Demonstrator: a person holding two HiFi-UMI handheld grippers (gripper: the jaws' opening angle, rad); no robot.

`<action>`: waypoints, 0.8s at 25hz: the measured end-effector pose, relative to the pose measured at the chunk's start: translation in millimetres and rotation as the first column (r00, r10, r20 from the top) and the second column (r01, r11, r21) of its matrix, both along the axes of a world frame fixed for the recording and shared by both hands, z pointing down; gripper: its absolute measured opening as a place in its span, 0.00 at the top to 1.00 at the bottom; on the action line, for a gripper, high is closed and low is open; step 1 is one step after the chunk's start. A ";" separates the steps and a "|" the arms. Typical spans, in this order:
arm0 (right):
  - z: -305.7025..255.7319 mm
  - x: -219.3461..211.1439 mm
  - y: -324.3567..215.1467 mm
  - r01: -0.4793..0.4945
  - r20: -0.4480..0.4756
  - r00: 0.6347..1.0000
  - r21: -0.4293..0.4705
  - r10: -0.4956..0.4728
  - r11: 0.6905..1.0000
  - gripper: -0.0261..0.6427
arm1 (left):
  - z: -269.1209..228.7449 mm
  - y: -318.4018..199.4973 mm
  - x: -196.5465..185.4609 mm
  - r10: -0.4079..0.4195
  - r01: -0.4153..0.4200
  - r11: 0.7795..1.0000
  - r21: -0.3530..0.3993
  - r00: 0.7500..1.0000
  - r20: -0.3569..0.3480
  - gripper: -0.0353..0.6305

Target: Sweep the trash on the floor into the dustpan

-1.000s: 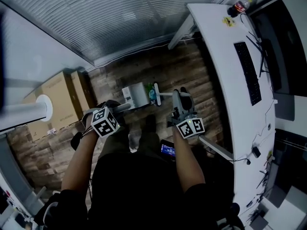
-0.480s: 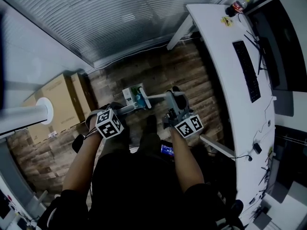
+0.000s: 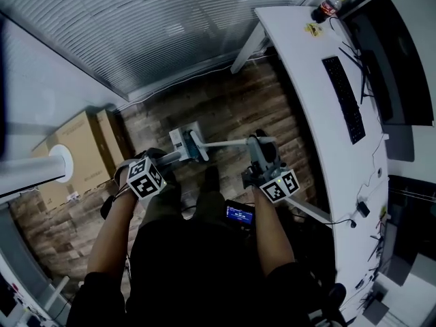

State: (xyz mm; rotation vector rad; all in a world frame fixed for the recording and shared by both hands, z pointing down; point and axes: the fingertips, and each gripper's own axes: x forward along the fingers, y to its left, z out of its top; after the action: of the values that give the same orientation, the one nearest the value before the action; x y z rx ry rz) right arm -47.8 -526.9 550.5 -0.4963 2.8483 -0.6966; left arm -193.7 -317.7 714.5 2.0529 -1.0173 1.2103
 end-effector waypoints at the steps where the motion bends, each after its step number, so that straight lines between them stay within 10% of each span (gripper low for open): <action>1: -5.5 4.5 -2.2 -0.006 -0.002 1.000 0.014 0.006 1.000 0.75 | 0.1 0.7 -1.5 -0.001 0.001 1.000 -0.002 1.000 0.001 0.79; 20: -24.9 37.5 -0.6 -0.142 -0.170 0.970 0.186 0.174 0.972 0.78 | -28.2 33.2 -31.1 -0.040 0.041 0.997 0.059 0.999 -0.017 0.80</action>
State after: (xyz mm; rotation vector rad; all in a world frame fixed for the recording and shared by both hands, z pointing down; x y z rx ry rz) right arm -10.3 -527.5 525.6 -0.7877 2.9595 -0.3889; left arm -224.9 -284.6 686.3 2.0737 -1.0935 1.1543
